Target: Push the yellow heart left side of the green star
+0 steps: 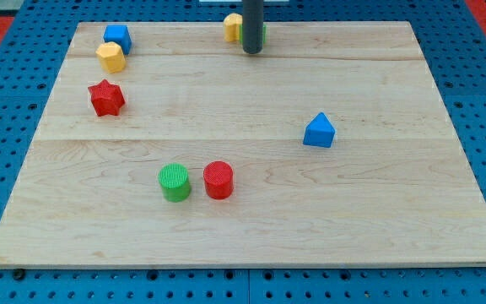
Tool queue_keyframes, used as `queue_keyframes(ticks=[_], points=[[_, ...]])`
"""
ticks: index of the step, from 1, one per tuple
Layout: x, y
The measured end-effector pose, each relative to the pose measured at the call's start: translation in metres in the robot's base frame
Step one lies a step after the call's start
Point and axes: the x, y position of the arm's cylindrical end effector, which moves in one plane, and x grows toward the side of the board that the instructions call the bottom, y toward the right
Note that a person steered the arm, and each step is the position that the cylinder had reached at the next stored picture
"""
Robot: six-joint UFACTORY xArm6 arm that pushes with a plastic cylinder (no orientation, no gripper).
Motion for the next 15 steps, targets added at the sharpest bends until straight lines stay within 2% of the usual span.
queue_keyframes(ticks=[1, 2, 3, 4, 6, 9, 11, 12, 13, 15], points=[[0.028, 0.002], [0.029, -0.02], [0.003, -0.047], [-0.013, -0.048], [-0.014, -0.019], [0.006, 0.042], [0.024, -0.06], [-0.007, -0.094], [-0.061, -0.103], [-0.061, -0.093]])
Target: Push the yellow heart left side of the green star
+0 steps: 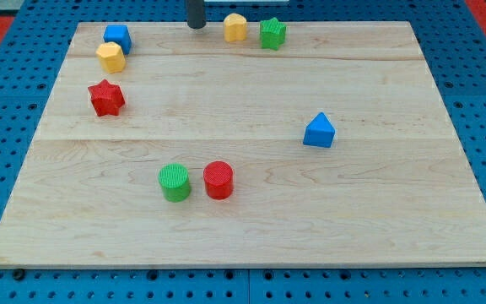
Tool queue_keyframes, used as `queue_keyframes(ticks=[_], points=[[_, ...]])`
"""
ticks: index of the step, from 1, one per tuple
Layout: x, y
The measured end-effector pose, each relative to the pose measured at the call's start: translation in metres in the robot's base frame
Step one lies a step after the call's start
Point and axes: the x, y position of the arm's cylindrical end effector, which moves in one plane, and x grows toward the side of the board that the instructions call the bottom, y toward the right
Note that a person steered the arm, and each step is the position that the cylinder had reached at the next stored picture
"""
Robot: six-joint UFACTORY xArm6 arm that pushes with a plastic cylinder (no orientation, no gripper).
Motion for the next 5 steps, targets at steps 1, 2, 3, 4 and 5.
queue_keyframes(ticks=[1, 2, 3, 4, 5], points=[[0.0, 0.043], [0.0, 0.057], [0.0, 0.056], [0.026, 0.053], [0.063, 0.053]])
